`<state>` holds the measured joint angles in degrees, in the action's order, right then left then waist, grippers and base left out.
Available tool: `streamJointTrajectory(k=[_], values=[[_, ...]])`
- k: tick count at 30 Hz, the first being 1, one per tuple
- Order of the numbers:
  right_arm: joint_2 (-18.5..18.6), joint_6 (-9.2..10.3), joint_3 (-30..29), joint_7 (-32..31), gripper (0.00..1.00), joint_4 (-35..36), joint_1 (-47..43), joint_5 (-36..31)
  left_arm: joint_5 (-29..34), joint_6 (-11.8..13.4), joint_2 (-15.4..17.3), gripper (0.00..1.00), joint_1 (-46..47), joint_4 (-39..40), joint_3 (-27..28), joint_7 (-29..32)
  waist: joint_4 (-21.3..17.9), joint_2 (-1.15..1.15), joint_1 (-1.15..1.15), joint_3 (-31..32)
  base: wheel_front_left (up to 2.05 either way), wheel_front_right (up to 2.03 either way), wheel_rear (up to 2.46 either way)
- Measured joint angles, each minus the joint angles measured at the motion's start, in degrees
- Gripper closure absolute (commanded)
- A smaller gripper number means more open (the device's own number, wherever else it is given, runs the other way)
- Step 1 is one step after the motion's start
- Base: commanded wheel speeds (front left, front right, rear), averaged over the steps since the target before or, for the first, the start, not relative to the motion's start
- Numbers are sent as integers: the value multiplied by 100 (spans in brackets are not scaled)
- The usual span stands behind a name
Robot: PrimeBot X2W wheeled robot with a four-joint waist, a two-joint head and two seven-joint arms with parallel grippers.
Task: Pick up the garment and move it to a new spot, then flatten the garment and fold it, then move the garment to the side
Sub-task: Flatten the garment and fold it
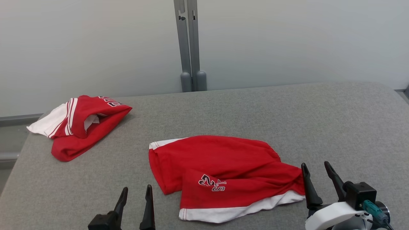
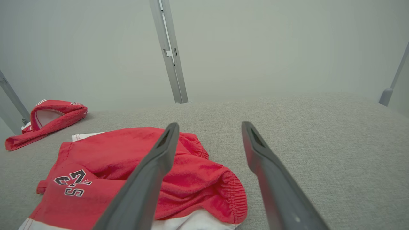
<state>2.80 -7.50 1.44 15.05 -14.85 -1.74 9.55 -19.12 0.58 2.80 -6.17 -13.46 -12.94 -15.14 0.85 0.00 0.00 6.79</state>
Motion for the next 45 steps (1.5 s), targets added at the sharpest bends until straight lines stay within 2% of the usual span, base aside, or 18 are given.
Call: streamJointTrajectory(k=[9,17,24,37,38,39,41,45], values=[[0,0,-22,0,0,31,-1,-8,0,10,1,0,-8,-63,-34,0,-45,0,0,-25,0,0,0],[0,0,41,0,0,-14,5,-10,-153,-208,-1,0,38,-1172,-539,44,-171,0,0,-118,0,0,0],[1,0,83,0,0,-66,84,-77,-339,-242,-1,0,544,-2033,-889,45,-390,0,0,-277,0,0,0],[1,1,47,0,0,-71,141,-126,-788,-233,-1,0,960,-2628,-1288,19,-765,0,0,-538,0,0,0],[1,1,46,0,0,-71,144,-126,-816,-233,-1,6,972,-2631,-1290,19,-780,0,0,-546,0,0,0],[1,1,41,1,0,-71,146,-126,-816,-234,-1,31,983,-2626,-1291,18,-796,0,0,-556,0,0,0],[1,1,8,1,0,-69,146,-126,-816,-234,-1,100,1001,-2584,-1293,18,-812,0,0,-575,0,0,0],[1,1,-62,0,0,-66,144,-127,-792,-233,-2,100,1006,-2440,-1262,11,-791,0,0,-582,0,0,0]])
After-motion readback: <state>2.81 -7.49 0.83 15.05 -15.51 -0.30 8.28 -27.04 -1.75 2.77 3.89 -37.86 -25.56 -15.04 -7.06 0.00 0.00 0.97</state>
